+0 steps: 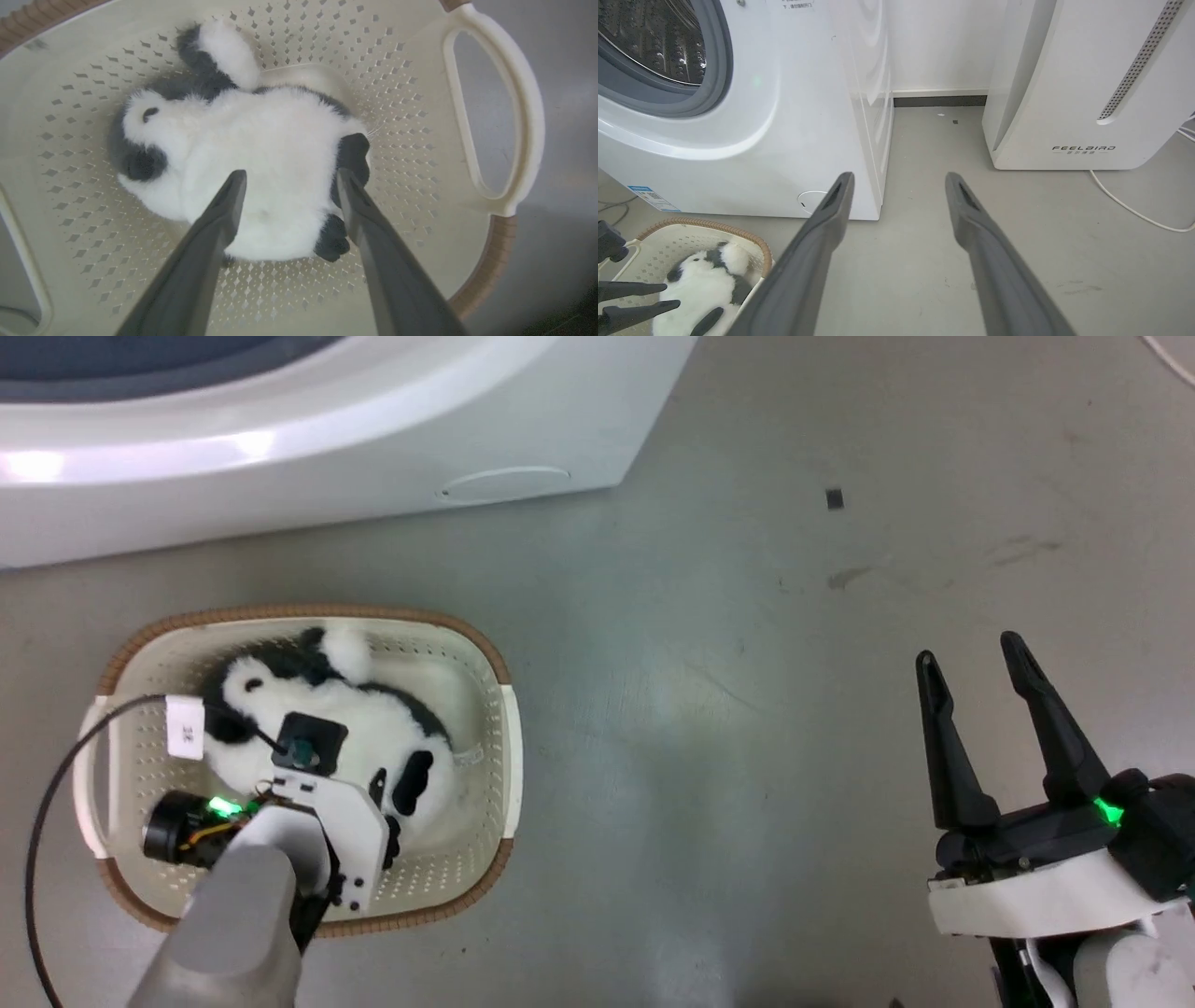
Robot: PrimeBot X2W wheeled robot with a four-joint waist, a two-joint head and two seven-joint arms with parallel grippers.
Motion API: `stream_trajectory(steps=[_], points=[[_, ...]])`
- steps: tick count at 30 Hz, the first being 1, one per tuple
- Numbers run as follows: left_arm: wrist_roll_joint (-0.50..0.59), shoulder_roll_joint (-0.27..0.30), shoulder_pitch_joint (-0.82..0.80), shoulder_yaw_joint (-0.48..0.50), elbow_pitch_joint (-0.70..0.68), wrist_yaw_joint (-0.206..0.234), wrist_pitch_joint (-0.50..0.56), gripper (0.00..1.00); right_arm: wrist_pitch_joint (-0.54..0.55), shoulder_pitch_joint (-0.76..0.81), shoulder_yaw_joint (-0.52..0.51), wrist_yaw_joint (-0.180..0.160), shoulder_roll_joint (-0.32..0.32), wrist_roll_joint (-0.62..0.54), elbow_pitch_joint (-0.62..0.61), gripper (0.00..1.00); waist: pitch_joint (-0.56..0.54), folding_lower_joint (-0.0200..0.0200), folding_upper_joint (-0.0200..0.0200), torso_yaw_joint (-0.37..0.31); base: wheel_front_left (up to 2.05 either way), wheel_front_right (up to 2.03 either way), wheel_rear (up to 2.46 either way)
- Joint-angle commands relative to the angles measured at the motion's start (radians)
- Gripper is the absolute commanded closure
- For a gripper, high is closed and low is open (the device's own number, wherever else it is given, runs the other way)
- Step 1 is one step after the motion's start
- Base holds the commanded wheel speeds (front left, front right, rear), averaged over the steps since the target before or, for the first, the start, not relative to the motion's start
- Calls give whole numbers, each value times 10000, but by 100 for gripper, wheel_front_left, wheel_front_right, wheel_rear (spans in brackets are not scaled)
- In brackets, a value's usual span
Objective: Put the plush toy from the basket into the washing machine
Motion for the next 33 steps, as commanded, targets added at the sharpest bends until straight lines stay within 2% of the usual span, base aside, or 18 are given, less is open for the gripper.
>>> stream_trajectory(steps=[1, 9, 25, 26, 27, 28, 33], points=[[-29, 230, -477, -182, 348, -52, 49, 0, -125, -218, 23, -7, -2, 115, -111, 0, 503, -1, 0, -156, 0, 0, 0], [-2, 707, -1395, -807, 1243, -140, 336, 0, -291, -410, 164, -8, -2, 253, -301, 0, 1469, -1, 0, -397, 0, 0, 0], [-616, 1374, -3334, -2237, 3085, -326, 511, 0, -665, -725, 582, -9, -2, 668, -608, 0, 3352, -1, 0, -977, 0, 0, 0], [-708, 1351, -3357, -2286, 3209, -336, 584, 36, -685, -747, 591, -9, -2, 688, -599, 0, 3397, -1, 0, -1002, 0, 0, 0], [-708, 1351, -3357, -2286, 3209, -336, 584, 36, -685, -747, 591, -9, -2, 688, -599, 0, 3397, -1, 0, -1002, 0, 0, 0], [-838, 1296, -3349, -2356, 3324, -347, 664, 100, -706, -765, 599, -9, -2, 705, -584, 0, 3417, -1, 0, -1022, 0, 0, 0], [-1379, 1341, -3395, -2608, 3673, -387, 529, 100, -787, -834, 577, -9, -2, 708, -507, 0, 3327, -1, 0, -1032, 0, 0, 0]])
